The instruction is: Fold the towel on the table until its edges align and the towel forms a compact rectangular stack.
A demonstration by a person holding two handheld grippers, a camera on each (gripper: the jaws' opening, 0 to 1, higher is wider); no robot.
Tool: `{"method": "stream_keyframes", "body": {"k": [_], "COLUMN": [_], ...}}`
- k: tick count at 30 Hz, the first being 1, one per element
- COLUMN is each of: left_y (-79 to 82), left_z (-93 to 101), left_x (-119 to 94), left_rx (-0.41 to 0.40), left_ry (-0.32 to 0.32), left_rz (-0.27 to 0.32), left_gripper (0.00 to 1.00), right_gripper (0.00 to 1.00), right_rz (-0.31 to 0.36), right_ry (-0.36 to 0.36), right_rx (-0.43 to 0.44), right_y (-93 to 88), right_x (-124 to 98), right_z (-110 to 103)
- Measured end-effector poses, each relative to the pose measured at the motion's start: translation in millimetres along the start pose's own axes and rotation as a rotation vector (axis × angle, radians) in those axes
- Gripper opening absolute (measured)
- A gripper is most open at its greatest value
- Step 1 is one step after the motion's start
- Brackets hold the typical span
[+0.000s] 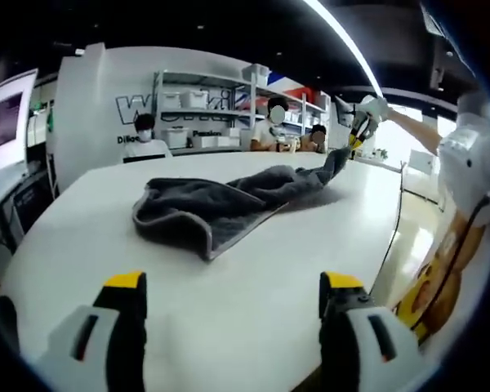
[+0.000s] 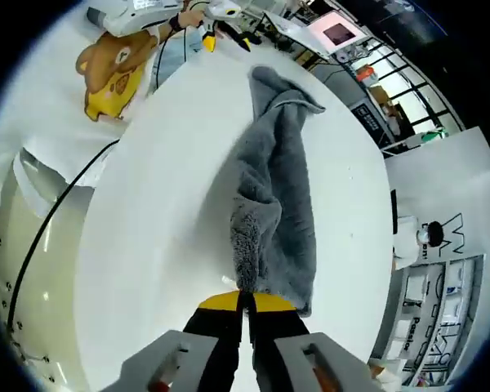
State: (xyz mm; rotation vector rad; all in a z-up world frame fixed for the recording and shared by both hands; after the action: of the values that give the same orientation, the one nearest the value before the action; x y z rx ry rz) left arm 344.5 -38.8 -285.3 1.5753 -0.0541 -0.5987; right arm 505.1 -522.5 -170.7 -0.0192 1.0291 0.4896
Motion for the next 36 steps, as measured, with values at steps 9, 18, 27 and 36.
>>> {"method": "stream_keyframes", "body": {"k": [9,18,27,36], "left_y": [3.9,3.6,3.8,2.9], "left_z": [4.2,5.8,4.9,2.2], "left_x": [-0.9,-2.6,-3.3,-4.8], "left_rx": [0.013,0.019,0.018,0.011], "left_ry": [-0.025,-0.041,-0.041,-0.032], "left_rz": [0.018,0.019,0.020,0.022], "left_gripper": [0.91,0.91,0.91,0.91], "right_gripper": [0.02,0.02,0.02,0.02], "right_rz": [0.112,0.286,0.475,0.643], "right_ry": [-0.138,-0.235,-0.389,-0.539], "right_rx": [0.074,0.235,0.317,0.280], "right_y": [18.4,40.1,66.3,85.9], "right_x": [-37.3,-62.4,-97.1,-147.1], "right_z": [15.7,23.0,50.7,83.0]}}
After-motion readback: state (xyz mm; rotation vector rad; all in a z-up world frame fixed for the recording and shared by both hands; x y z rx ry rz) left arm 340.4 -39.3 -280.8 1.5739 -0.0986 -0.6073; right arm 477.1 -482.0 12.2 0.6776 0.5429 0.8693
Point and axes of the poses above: the point that each gripper's makers call its tool centre point, and the gripper's own axes: x roughly forward along the fingers, z roughly to its right, y roughly out of its top, the point moved 2 cm from there along -x, roughly backward along the fingers, and after that the axes turned 1 degree about -y, right-handed, at the moved point
